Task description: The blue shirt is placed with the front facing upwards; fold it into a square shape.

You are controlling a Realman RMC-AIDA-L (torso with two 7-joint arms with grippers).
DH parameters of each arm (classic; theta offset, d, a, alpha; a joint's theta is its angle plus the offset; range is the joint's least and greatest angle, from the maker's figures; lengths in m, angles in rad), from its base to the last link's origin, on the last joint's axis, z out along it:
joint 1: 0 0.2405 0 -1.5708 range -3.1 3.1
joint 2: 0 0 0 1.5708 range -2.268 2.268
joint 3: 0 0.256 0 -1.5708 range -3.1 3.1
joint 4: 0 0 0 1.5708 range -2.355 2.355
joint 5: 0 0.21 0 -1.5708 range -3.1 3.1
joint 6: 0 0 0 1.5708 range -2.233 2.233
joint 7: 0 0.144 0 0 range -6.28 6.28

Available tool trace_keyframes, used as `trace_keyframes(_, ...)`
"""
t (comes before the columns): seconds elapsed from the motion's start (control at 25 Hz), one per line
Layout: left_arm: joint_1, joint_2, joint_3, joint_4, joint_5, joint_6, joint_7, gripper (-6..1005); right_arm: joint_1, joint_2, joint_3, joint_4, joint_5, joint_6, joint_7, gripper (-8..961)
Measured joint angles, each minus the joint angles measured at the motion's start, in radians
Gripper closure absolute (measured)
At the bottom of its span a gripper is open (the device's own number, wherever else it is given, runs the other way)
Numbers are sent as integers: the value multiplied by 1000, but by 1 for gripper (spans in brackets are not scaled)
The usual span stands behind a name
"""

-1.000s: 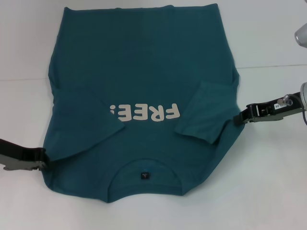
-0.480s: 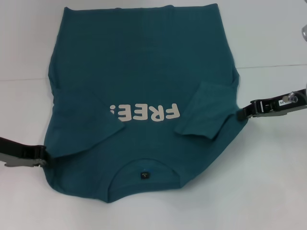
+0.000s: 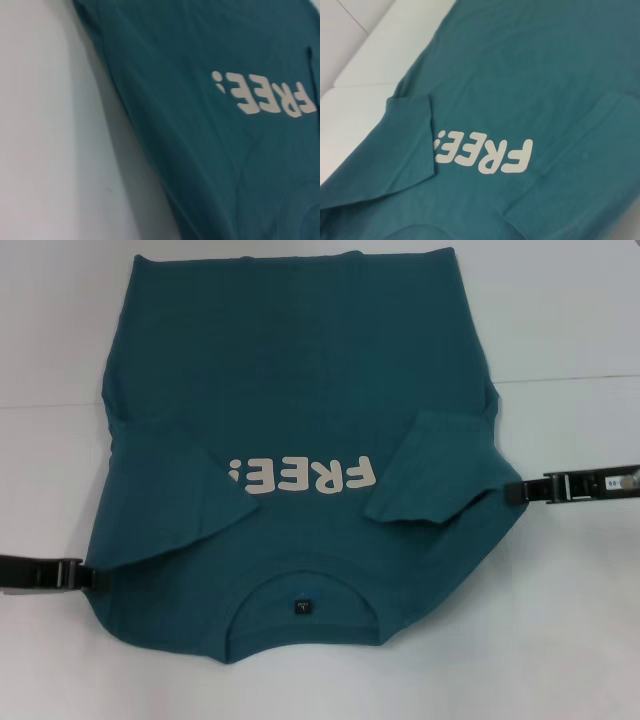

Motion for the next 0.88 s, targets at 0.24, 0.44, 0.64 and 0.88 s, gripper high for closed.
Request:
trace_keyframes(0.24,57,-14,-59,0,-72,10,166,956,-75,28,69,-7,79,4,-147,909)
trace_keyframes(0.44,87,-17,-120,-6,-116,36,278,956,-129,41,116,-6,146,0,-259,909)
trace_keyframes(0.64,105,-19,-170,-13,-136,62,355,957,-181,43,120,3,217,-1,-345,909)
trace_keyframes(0.88,118,-19,-200,-15,-144,86,409,957,-204,43,134,32,233,-2,-400,909)
